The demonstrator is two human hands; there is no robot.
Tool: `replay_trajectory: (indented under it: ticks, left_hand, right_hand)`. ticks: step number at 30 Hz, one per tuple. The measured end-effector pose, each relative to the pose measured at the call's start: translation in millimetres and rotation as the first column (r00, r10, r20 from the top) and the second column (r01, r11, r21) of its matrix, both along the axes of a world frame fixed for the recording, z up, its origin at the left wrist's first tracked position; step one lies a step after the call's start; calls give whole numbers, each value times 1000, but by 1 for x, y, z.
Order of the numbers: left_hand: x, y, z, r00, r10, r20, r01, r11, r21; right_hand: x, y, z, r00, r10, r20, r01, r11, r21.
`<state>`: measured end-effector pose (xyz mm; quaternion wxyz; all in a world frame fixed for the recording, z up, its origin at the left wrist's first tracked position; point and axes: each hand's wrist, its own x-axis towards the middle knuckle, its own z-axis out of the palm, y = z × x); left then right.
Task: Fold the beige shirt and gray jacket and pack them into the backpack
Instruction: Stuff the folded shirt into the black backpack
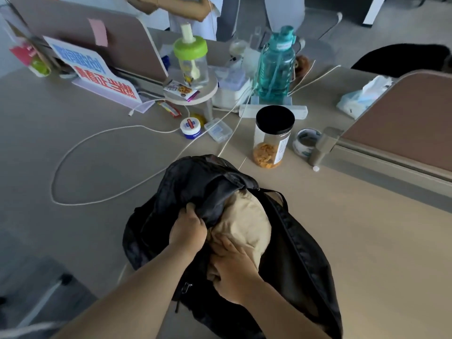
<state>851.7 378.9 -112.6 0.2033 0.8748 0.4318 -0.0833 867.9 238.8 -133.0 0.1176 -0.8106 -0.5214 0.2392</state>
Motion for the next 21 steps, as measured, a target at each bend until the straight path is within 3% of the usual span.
replay_trajectory:
  ticks: [2, 7, 9, 11, 15, 18, 21]
  left_hand:
    - [-7, -9, 1, 989, -108, -96, 111, 993, 26]
    - [-12, -33, 14, 965, -203, -165, 213, 976, 42]
    - [-20, -47, 19, 954, -253, -162, 272, 956, 108]
    - [-34, -71, 30, 892, -435, -124, 452, 869, 199]
    - [-74, -137, 62, 561, -821, -107, 814, 523, 252]
    - [-117, -207, 86, 342, -931, -129, 930, 316, 186]
    - [-187, -284, 105, 73, -988, -134, 986, 52, 157]
  right_hand:
    - [-6, -6, 7, 999, -38, 7, 39, 996, -86]
    - [-50, -49, 17, 945, -315, 86, 319, 947, -27]
    - [-77, -79, 22, 816, -568, 106, 576, 814, -74]
    - [-115, -114, 27, 581, -809, 93, 811, 565, -152]
    - [-205, -169, 46, 254, -947, 197, 955, 213, -206]
    - [-284, -206, 71, -28, -970, 242, 974, -80, -210]
    - [-381, -251, 96, -224, -931, 290, 945, -280, -170]
